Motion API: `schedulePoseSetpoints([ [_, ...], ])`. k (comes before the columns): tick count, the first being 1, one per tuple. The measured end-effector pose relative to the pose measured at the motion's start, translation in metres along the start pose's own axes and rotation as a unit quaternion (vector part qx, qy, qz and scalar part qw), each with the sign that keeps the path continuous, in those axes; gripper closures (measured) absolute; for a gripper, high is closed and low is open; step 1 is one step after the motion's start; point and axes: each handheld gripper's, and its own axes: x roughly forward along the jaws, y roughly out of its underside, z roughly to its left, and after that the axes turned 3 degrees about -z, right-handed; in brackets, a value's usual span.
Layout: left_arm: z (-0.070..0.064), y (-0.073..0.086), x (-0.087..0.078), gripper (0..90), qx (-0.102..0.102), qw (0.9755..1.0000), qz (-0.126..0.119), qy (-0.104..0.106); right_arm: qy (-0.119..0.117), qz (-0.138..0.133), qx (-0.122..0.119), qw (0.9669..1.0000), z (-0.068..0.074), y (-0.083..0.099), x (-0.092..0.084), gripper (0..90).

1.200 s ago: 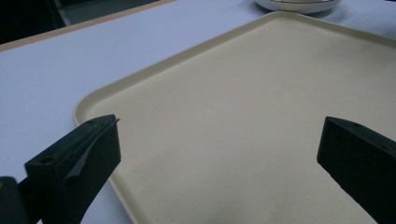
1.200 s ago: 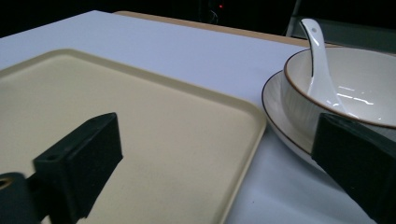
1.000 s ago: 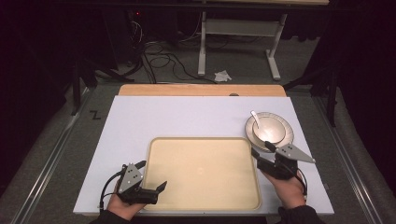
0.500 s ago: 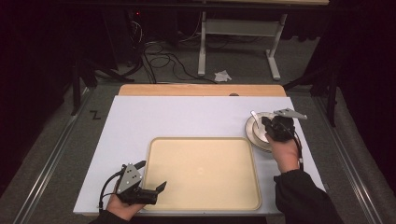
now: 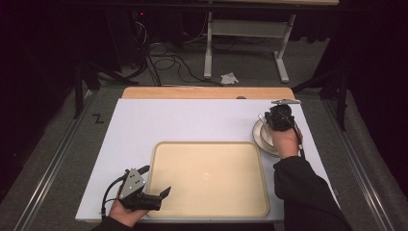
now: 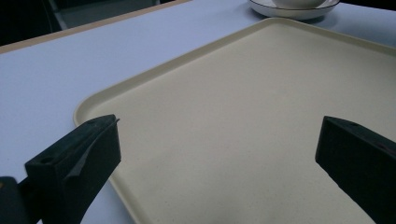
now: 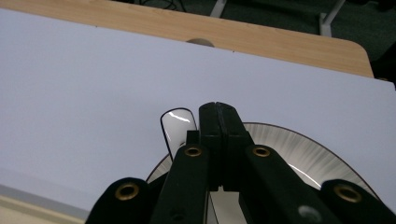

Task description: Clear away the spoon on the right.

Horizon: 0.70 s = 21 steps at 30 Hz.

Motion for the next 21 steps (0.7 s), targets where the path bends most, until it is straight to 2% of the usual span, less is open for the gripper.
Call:
schedulePoseSetpoints([
  [4, 0.0, 0.0, 0.0, 0.8, 0.0, 1.0, -0.001, 0.001, -0.012, 0.012, -0.003, 0.9999, 0.002, 0.002, 0.002, 90.0],
  [14, -0.001, -0.001, -0.001, 0.9, 0.001, 1.0, -0.004, 0.001, -0.032, 0.01, -0.034, 0.9989, 0.016, 0.003, -0.008, 90.0],
  [21, -0.001, -0.001, -0.002, 0.9, 0.001, 1.0, -0.005, 0.0, -0.04, 0.013, -0.041, 0.9983, 0.019, 0.006, -0.014, 90.0],
])
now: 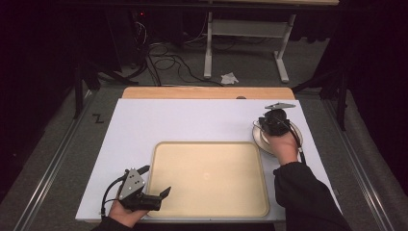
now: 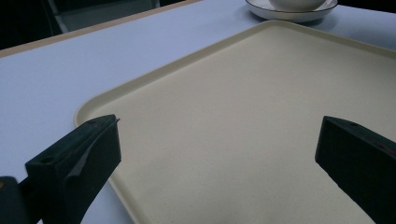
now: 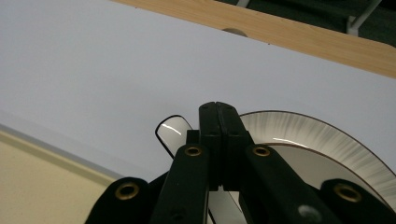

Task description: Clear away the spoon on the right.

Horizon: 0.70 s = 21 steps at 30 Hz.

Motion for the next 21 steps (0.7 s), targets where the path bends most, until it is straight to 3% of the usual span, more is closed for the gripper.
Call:
schedulePoseSetpoints([
  [13, 0.0, 0.0, 0.001, 0.9, 0.003, 1.0, 0.001, 0.004, -0.032, -0.011, -0.025, 0.9991, 0.021, 0.007, -0.017, 90.0],
  [21, -0.002, 0.0, 0.002, 0.9, 0.006, 1.0, 0.004, 0.004, -0.038, -0.016, -0.018, 0.999, 0.016, 0.01, -0.026, 90.0],
])
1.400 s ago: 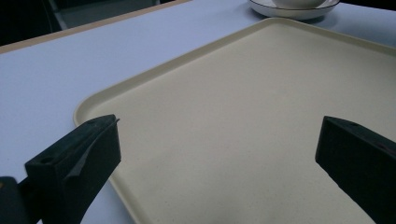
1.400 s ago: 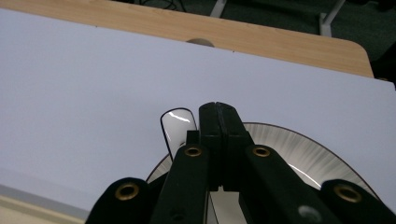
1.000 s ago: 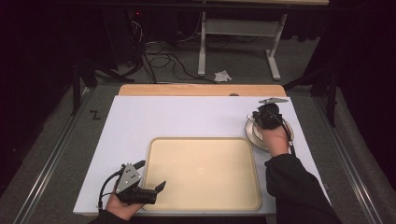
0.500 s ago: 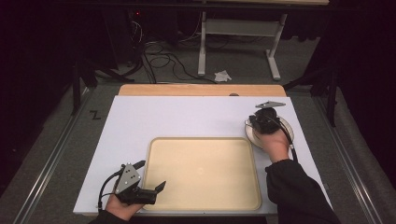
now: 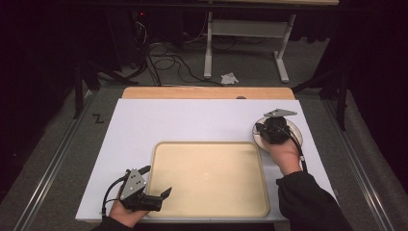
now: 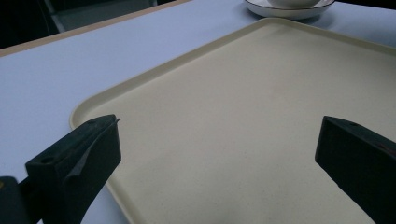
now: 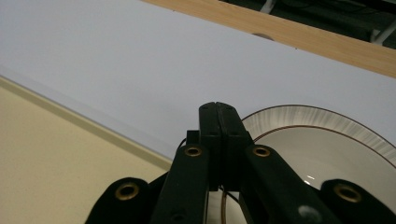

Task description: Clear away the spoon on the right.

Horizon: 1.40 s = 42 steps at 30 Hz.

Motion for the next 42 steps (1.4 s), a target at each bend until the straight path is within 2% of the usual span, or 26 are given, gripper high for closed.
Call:
schedulePoseSetpoints([
  [5, 0.0, 0.0, 0.0, 0.9, -0.002, 1.0, 0.0, -0.001, 0.011, 0.007, 0.001, 0.9999, -0.002, -0.004, 0.008, 90.0],
  [11, 0.002, 0.001, -0.001, 0.9, -0.004, 1.0, 0.0, -0.002, -0.002, 0.023, -0.007, 0.9997, 0.001, 0.0, 0.015, 90.0],
  [18, 0.001, 0.001, 0.0, 1.0, -0.001, 1.0, 0.0, -0.001, -0.013, 0.025, -0.033, 0.9991, 0.006, 0.008, 0.001, 90.0],
  [30, 0.001, 0.001, 0.0, 1.0, -0.003, 1.0, 0.003, -0.003, -0.019, 0.024, -0.041, 0.9987, 0.001, 0.032, -0.019, 90.0],
  [35, 0.0, 0.001, 0.0, 1.1, -0.002, 1.0, 0.004, -0.003, -0.011, 0.023, -0.049, 0.9985, -0.007, 0.042, -0.029, 90.0],
  [42, 0.001, 0.001, 0.001, 1.1, -0.002, 1.0, 0.006, -0.004, 0.009, 0.018, -0.034, 0.9992, -0.028, 0.054, -0.048, 90.0],
])
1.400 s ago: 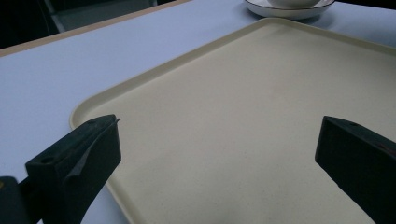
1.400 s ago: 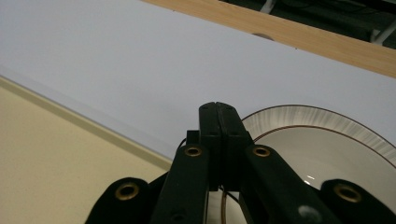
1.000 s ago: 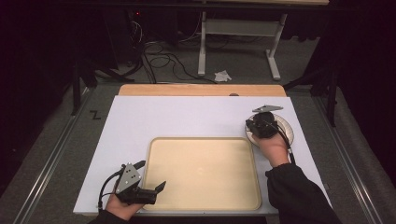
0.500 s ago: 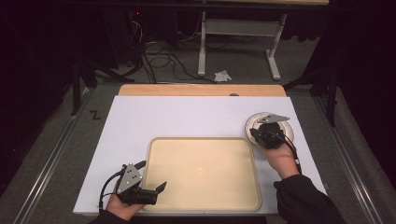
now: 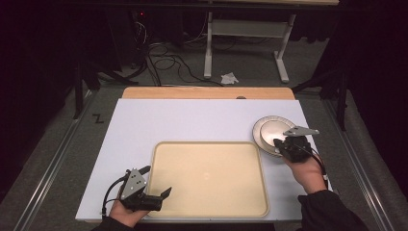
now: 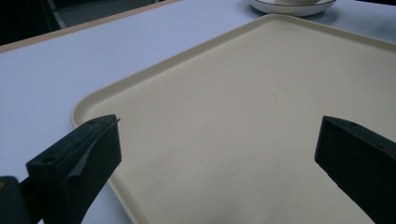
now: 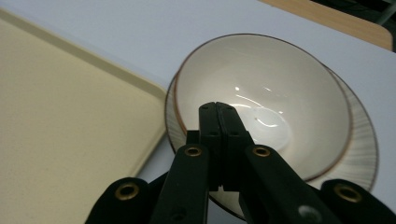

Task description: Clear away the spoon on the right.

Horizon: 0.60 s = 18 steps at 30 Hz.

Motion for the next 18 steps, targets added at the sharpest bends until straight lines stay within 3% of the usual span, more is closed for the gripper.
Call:
schedulePoseSetpoints([
  [3, 0.0, 0.0, 0.001, 1.2, 0.0, 1.0, 0.001, 0.0, 0.004, -0.014, 0.005, 0.9999, -0.002, 0.0, -0.007, 90.0],
  [6, 0.0, 0.0, 0.001, 1.2, -0.001, 1.0, 0.002, 0.0, -0.017, -0.053, 0.002, 0.9985, 0.017, -0.001, -0.019, 90.0],
  [10, 0.0, 0.0, 0.001, 1.2, -0.001, 1.0, 0.002, 0.0, -0.036, -0.057, 0.002, 0.9977, 0.043, 0.01, -0.014, 90.0],
  [13, 0.0, 0.001, 0.0, 1.4, 0.0, 1.0, 0.003, 0.0, -0.021, -0.055, 0.004, 0.9983, 0.051, 0.02, -0.006, 90.0],
  [18, 0.001, 0.001, 0.0, 1.7, -0.002, 1.0, 0.002, 0.0, 0.013, -0.062, 0.016, 0.9978, 0.046, 0.032, -0.006, 90.0],
])
